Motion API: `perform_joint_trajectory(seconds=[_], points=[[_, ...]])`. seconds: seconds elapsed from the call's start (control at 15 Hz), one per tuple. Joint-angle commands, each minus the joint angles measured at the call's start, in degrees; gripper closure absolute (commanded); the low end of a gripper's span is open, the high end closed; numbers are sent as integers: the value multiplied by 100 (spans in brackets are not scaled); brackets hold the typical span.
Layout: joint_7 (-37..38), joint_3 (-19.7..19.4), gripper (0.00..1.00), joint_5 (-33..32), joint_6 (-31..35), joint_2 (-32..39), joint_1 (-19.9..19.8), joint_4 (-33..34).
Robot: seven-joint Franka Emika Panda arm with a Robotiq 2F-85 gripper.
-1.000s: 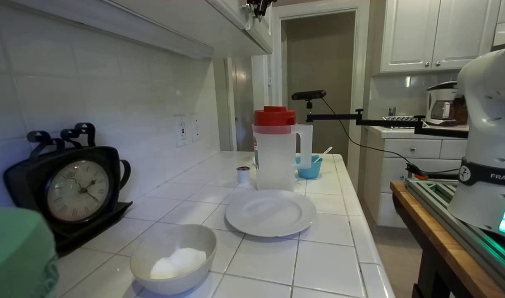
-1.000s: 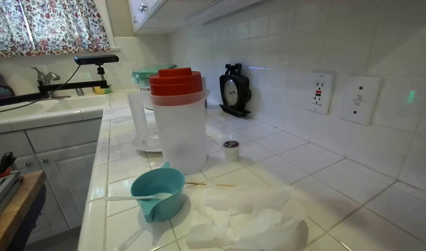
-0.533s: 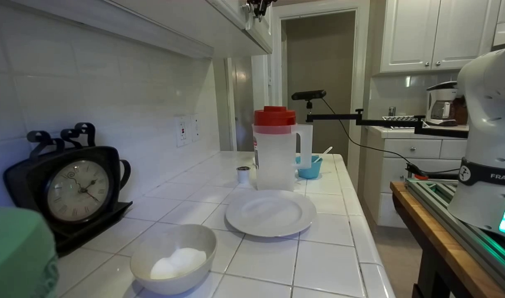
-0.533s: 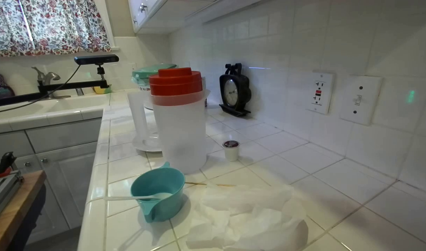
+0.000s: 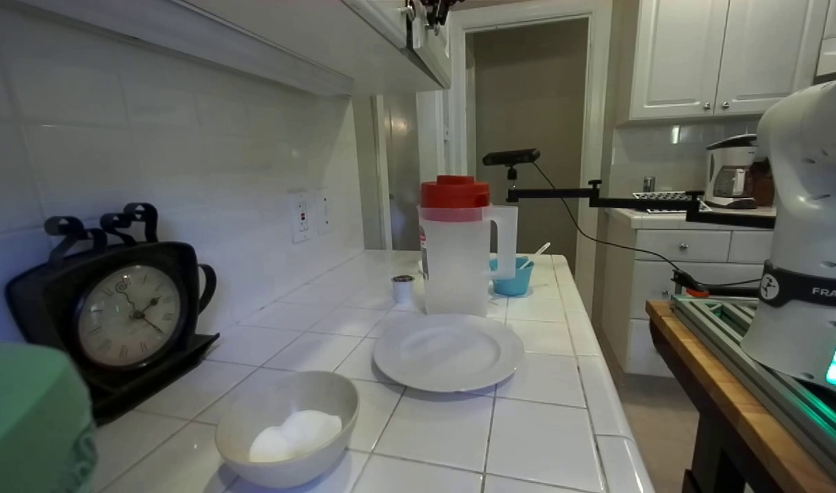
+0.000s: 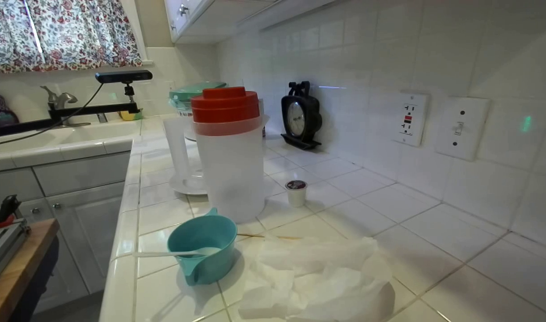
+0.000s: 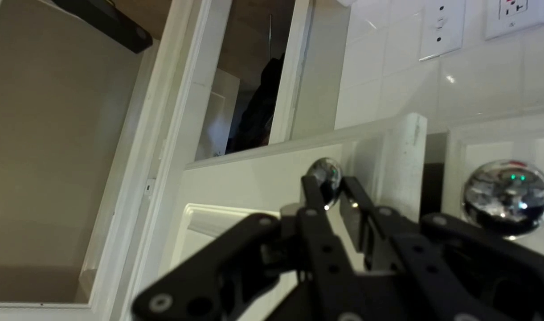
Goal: Open the cabinet door on the right
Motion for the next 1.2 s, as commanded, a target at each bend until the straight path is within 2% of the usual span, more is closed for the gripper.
perform_joint_trajectory(seconds=[0.0,1.13], points=[[-195,-56,96,-33,-109,-393,60,-371],[-851,-349,96,-51,286,-1737,7,-1560]])
